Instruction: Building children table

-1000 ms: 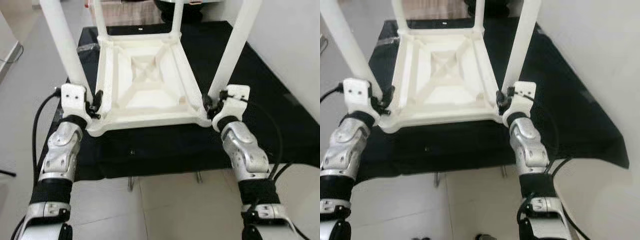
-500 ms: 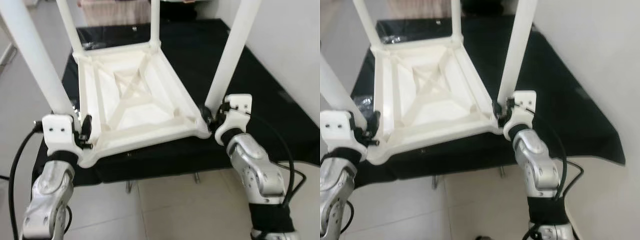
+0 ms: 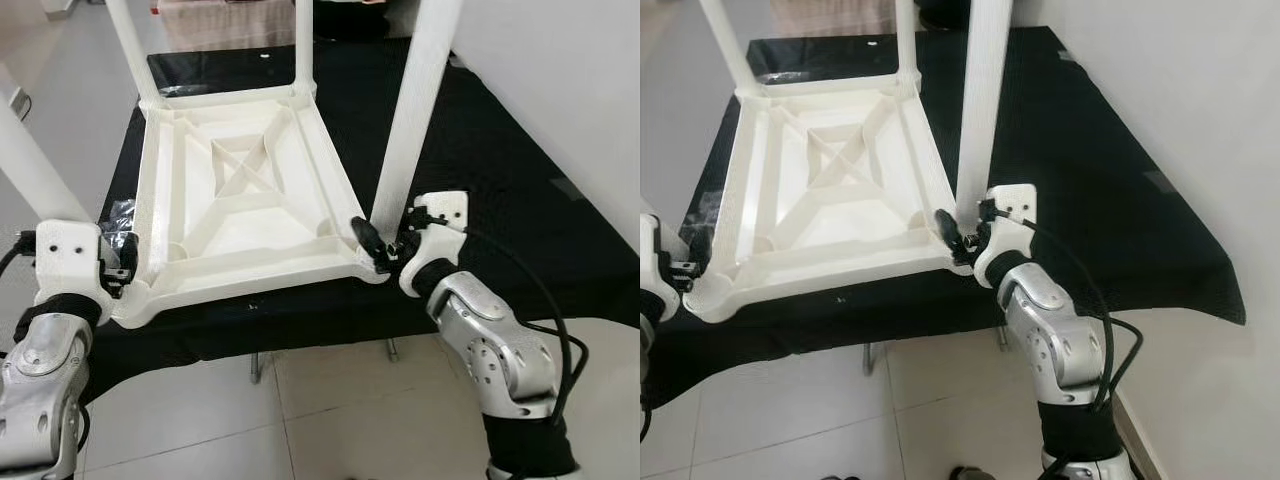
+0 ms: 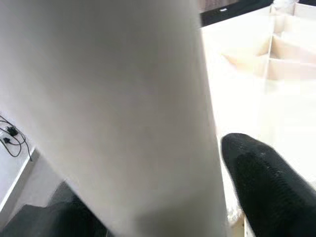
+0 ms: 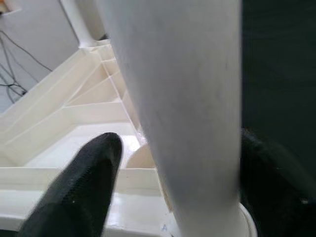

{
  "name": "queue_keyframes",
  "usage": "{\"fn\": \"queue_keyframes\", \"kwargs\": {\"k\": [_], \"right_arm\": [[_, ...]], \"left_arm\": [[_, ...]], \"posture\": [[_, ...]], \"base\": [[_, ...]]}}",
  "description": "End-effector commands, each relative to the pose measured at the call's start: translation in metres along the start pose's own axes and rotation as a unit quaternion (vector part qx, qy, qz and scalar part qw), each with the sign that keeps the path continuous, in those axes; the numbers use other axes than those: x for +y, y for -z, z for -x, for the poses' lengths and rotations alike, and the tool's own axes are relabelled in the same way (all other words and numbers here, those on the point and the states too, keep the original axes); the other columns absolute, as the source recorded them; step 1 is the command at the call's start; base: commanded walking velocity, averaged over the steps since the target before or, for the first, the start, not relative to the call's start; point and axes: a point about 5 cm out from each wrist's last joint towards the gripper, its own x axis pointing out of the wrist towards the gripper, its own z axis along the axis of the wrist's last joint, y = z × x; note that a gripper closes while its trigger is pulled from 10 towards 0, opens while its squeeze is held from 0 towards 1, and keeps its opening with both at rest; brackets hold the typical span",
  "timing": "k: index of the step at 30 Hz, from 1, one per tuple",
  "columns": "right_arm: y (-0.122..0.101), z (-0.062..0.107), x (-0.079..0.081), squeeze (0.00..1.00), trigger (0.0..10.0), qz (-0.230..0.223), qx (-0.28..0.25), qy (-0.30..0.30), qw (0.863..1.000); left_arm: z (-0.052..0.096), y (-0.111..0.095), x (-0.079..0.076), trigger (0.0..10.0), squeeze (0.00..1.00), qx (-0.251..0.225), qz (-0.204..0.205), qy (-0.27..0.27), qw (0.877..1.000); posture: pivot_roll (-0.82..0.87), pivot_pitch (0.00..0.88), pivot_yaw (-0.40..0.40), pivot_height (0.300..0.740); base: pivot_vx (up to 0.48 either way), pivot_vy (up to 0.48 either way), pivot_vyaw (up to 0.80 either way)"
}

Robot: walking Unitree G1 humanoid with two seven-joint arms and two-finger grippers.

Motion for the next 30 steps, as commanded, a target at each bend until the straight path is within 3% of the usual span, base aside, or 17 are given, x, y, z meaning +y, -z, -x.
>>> {"fn": "queue_keyframes", "kwargs": {"k": [1, 4, 9, 10, 16, 17, 18, 22, 24, 27, 30], "right_arm": [[0.0, 0.002, 0.01, 1.0, 10.0, -0.009, 0.0, -0.03, 1.0], [-0.001, 0.003, 0.011, 1.0, 10.0, -0.011, 0.002, -0.032, 0.999], [-0.002, 0.009, 0.027, 1.0, 10.0, -0.032, 0.006, -0.098, 0.995], [-0.001, 0.011, 0.033, 1.0, 10.0, -0.031, 0.011, -0.121, 0.992], [0.006, 0.009, 0.026, 0.99, 10.0, -0.016, 0.02, -0.092, 0.995], [0.008, 0.009, 0.018, 0.68, 10.0, -0.009, 0.021, -0.067, 0.997], [0.014, 0.009, 0.0, 0.0, 10.0, 0.009, 0.024, -0.015, 1.0], [0.023, 0.017, -0.033, 0.0, 10.0, 0.051, 0.025, 0.073, 0.996], [0.024, 0.018, -0.037, 0.0, 10.0, 0.051, 0.025, 0.079, 0.995], [0.032, 0.029, -0.042, 0.0, 10.0, 0.056, 0.028, 0.088, 0.994], [0.038, 0.038, -0.04, 0.0, 10.0, 0.059, 0.029, 0.086, 0.994]], "left_arm": [[0.0, 0.006, 0.003, 10.0, 1.0, 0.018, 0.0, -0.01, 1.0], [0.001, 0.008, 0.002, 10.0, 1.0, 0.028, 0.007, -0.012, 1.0], [0.004, 0.014, 0.006, 10.0, 1.0, 0.039, -0.006, -0.043, 0.998], [0.006, 0.018, 0.008, 10.0, 0.0, 0.044, -0.014, -0.059, 0.997], [0.013, 0.028, -0.002, 10.0, 0.0, 0.056, -0.008, -0.043, 0.997], [0.015, 0.03, -0.005, 10.0, 0.0, 0.057, -0.007, -0.036, 0.998], [0.021, 0.035, -0.012, 10.0, 0.0, 0.061, -0.005, -0.022, 0.998], [0.036, 0.039, -0.033, 10.0, 0.0, 0.06, 0.016, 0.042, 0.997], [0.039, 0.04, -0.037, 10.0, 0.0, 0.06, 0.019, 0.051, 0.997], [0.056, 0.043, -0.051, 10.0, 0.0, 0.063, 0.019, 0.088, 0.994], [0.067, 0.045, -0.06, 10.0, 0.0, 0.067, 0.022, 0.108, 0.992]], "posture": [[0.0, 0.168, -0.027, 0.74], [0.0, 0.168, -0.027, 0.74], [-0.01, 0.166, -0.035, 0.74], [-0.01, 0.167, -0.036, 0.74], [-0.01, 0.167, -0.037, 0.74], [-0.01, 0.168, -0.035, 0.74], [-0.01, 0.167, -0.036, 0.74], [-0.01, 0.165, -0.037, 0.74], [-0.01, 0.165, -0.037, 0.74], [0.0, 0.164, -0.038, 0.74], [0.0, 0.163, -0.036, 0.74]], "base": [[0.0, 0.0, 0.0], [0.0, 0.0, 0.0], [0.0, 0.0, 0.0], [0.0, 0.0, 0.0], [0.0, 0.0, 0.0], [0.0, 0.0, 0.0], [0.0, 0.0, 0.0], [0.0, 0.0, 0.0], [0.0, 0.0, 0.0], [0.0, 0.0, 0.0], [0.0, 0.0, 0.0]]}}
